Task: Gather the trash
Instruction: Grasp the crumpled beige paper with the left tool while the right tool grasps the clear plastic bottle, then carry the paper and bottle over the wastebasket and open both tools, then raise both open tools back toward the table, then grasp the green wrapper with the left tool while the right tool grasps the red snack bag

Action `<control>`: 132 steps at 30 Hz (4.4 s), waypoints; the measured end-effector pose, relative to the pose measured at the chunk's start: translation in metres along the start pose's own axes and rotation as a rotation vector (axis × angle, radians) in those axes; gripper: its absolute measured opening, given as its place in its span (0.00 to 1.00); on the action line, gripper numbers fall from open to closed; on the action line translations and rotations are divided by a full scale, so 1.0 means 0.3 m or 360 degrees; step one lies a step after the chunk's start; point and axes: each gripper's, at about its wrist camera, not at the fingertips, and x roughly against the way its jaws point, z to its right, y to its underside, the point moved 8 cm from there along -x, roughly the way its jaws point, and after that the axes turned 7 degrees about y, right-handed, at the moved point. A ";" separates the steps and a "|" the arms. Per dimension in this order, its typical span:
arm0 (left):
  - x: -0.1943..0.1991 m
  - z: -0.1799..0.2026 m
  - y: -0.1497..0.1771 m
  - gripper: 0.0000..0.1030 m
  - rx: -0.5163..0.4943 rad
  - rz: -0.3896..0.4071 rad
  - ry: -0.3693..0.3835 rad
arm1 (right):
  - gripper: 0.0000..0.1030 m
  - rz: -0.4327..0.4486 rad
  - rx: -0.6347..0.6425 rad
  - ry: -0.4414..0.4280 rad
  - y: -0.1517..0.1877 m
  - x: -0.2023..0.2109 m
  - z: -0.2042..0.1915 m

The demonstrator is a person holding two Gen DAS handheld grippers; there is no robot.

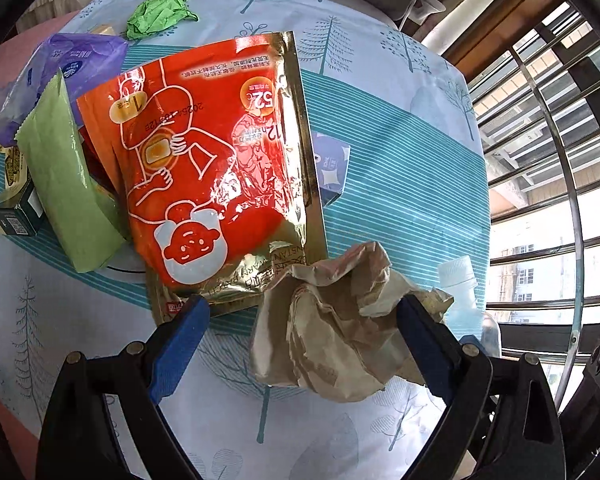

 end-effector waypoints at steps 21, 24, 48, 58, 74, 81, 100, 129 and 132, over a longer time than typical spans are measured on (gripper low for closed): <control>0.101 0.071 0.167 0.41 -0.0388 -0.0054 0.0022 | 0.44 -0.0056 -0.0077 -0.0048 0.111 0.031 -0.032; 0.208 0.014 0.235 0.41 -0.0479 -0.0038 0.0017 | 0.43 -0.0080 -0.0123 -0.0132 0.160 0.067 -0.074; 0.683 -0.817 0.900 0.42 -0.0803 0.0001 0.0099 | 0.43 -0.0161 -0.0175 -0.0084 1.059 0.237 -0.745; 0.345 -1.011 1.127 0.42 -0.0684 -0.0176 0.0071 | 0.43 -0.0350 -0.0417 0.0009 1.338 -0.152 -0.705; -0.351 -1.252 1.190 0.84 -0.0608 -0.0284 -0.0091 | 0.70 -0.0539 -0.0897 0.0031 1.600 -0.943 -0.443; -0.291 -1.227 1.147 0.96 -0.0660 -0.0168 -0.0167 | 0.75 -0.0467 -0.0799 0.0002 1.559 -0.871 -0.447; 0.605 -0.979 1.048 0.96 -0.0781 0.0108 -0.0073 | 0.75 -0.0117 -0.0544 0.0030 1.337 0.013 -0.604; 0.958 -0.759 0.393 0.80 -0.0505 0.0568 0.0008 | 0.88 0.0556 0.0247 0.0322 0.432 0.376 -0.724; 0.871 -0.722 0.278 0.80 -0.0401 0.0543 -0.0029 | 0.88 0.0528 0.0334 0.0322 0.292 0.277 -0.683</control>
